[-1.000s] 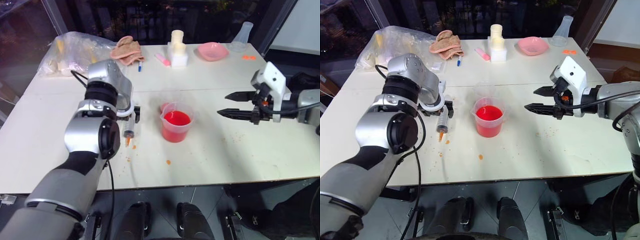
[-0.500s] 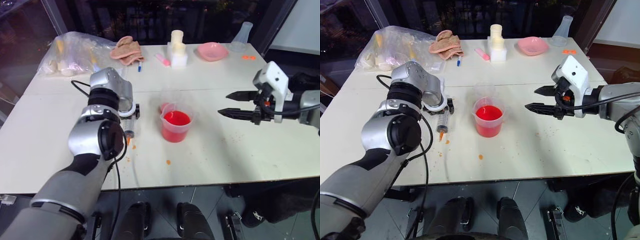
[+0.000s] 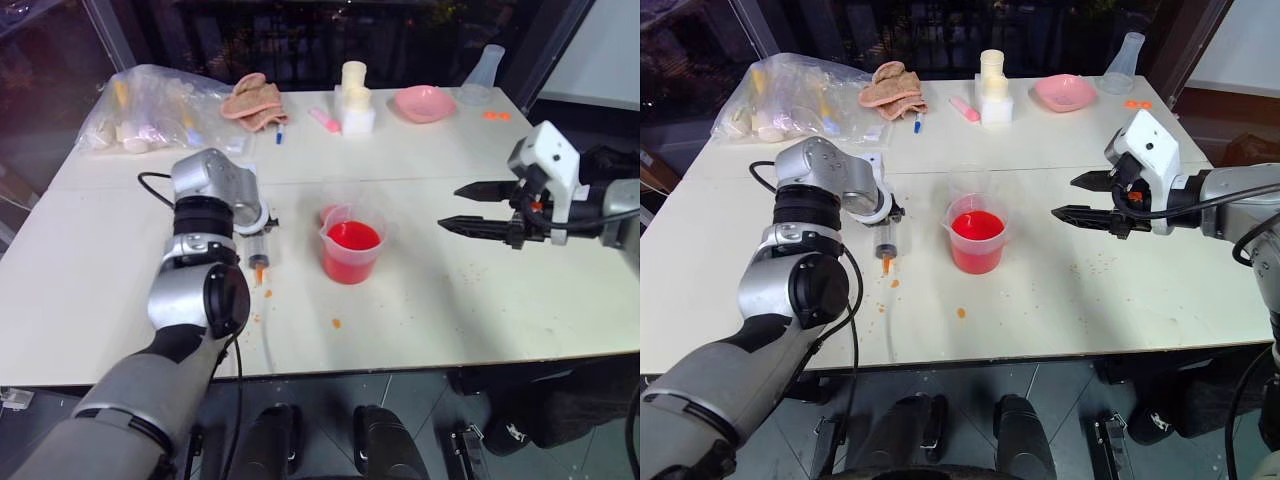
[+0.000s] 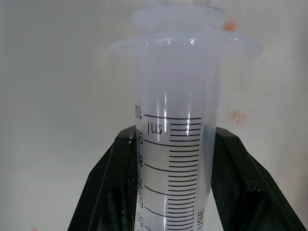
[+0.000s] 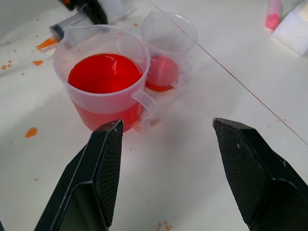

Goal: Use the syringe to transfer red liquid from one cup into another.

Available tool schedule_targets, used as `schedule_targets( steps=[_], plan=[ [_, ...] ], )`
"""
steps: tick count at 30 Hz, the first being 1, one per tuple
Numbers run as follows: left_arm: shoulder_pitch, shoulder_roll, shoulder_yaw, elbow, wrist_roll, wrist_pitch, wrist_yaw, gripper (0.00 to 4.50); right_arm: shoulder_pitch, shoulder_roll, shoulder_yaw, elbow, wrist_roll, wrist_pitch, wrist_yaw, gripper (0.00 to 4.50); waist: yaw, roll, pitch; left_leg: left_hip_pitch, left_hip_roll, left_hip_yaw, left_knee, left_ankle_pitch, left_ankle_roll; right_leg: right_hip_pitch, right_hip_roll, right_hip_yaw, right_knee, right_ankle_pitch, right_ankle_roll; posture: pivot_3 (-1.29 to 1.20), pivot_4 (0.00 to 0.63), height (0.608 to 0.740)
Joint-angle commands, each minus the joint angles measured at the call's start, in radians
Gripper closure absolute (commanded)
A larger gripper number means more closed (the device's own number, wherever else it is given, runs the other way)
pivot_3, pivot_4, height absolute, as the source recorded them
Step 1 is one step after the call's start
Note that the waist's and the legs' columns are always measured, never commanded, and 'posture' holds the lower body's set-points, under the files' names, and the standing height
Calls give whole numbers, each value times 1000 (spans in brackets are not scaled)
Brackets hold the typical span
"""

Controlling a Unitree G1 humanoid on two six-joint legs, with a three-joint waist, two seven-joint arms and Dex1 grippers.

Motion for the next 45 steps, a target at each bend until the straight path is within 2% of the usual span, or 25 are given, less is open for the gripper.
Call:
schedule_targets(
  steps=[1, 6, 11, 15, 18, 23, 29, 35, 39, 45],
  plan=[
    [-60, 64, -62, -207, -82, -117, -217, 3020, -3, -23, -50, -10, -5, -16, -6, 1422, 0, 0, 0, 0, 0, 0, 0, 0, -1, 0, 0, 0, 0, 0, 0, 0, 150, 740],
    [-74, 78, -114, -308, -123, -377, -438, 3020, -1, 11, -93, 8, -13, -40, -56, 1422, 5, 1, 0, 0, 0, 0, -1, 3, -5, 1, -1, 0, -3, 0, 0, 0, 150, 740],
    [-48, 0, -109, -355, -206, -569, -591, 3020, -8, 60, -146, 9, 4, -9, -141, 1422, 2, 1, 0, 1, -1, 0, 0, 1, 2, 2, -1, 0, -3, 0, 0, 0, 150, 740],
    [41, -21, -212, -437, -233, -661, -772, 3020, -16, 117, -214, -33, 46, 38, -232, 1422, -5, 1, -1, 1, 0, 1, -1, 2, 3, 2, 0, 1, -2, 0, 0, 0, 150, 740],
    [130, 5, -286, -522, -256, -679, -909, 3020, -10, 151, -270, -79, 92, 93, -287, 1422, -3, 2, -1, 2, 1, 1, -2, 2, 3, 1, 1, 2, -1, 0, 0, 0, 150, 740],
    [213, 29, -277, -603, -401, -578, -1016, 3020, -30, 181, -332, -129, 182, 170, -358, 1422, -1, 2, -1, 2, 1, 1, -1, 1, 5, 2, 1, 2, -2, 0, 0, 0, 150, 740],
    [359, 86, -327, -662, -434, -571, -1109, 3020, -47, 208, -345, -187, 282, 242, -439, 1422, -1, 2, -1, 3, 1, 1, 0, 1, 6, 3, 1, 2, -2, 0, -1, 0, 150, 740],
    [475, 106, -435, -614, -317, -737, -1195, 3020, -93, 252, -379, -193, 416, 332, -540, 1422, 2, 2, -1, 2, 1, 1, 0, 1, 6, 3, 1, 1, -2, 0, -1, 0, 150, 740],
    [478, 66, -477, -504, -250, -863, -1221, 3020, -100, 269, -348, -195, 442, 322, -580, 1422, 0, 3, -1, 3, 1, 1, 0, 0, 7, 4, 0, 1, -3, 0, -1, 0, 150, 740],
    [457, 25, -475, -454, -213, -990, -1234, 3020, -104, 271, -339, -193, 490, 324, -619, 1422, 0, 2, -1, 2, 1, 1, 0, 0, 8, 4, 0, 1, -3, 0, -1, 0, 150, 740]
  ],
)
